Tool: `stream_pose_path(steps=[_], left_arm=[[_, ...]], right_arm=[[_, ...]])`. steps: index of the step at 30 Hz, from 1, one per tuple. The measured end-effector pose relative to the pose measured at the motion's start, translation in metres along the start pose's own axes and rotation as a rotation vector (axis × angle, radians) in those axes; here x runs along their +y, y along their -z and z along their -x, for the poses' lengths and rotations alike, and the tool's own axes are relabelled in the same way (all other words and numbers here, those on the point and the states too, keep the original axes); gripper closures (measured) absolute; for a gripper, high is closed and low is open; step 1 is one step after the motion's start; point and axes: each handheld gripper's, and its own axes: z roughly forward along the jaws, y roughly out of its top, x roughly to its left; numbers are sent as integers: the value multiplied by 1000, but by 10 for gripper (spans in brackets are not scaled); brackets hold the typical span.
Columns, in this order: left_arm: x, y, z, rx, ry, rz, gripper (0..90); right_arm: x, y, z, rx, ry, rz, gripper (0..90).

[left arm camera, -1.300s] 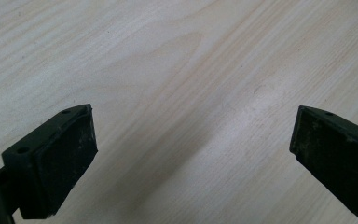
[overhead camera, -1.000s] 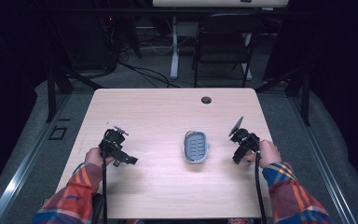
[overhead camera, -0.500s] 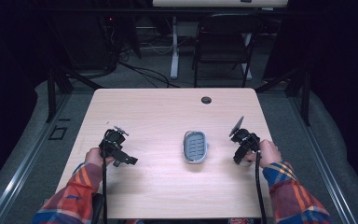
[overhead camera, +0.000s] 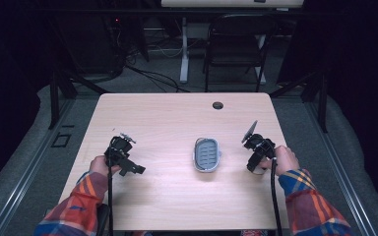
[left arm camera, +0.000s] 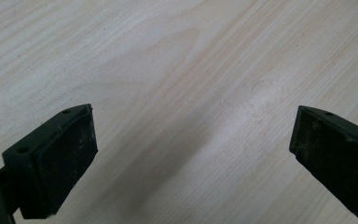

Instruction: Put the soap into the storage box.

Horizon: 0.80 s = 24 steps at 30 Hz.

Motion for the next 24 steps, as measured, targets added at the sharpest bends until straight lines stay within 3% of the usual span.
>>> stream_pose_path(steps=[3,4,8,19,24], left_arm=[[0,0,0,-1,1,0,5],[0,0,0,-1,0,0,6],[0,0,0,-2,-1,0,5],[0,0,0,-2,-1,0,6],[0,0,0,-2,-2,0,6]], right_arm=[[1,2,-1,-5,1,5,242],[1,1,-3,-3,-14,38,242],[6,8,-3,-20,22,-1,242],[15,22,-7,-36,30,13,242],[23,28,-9,-51,57,12,242]])
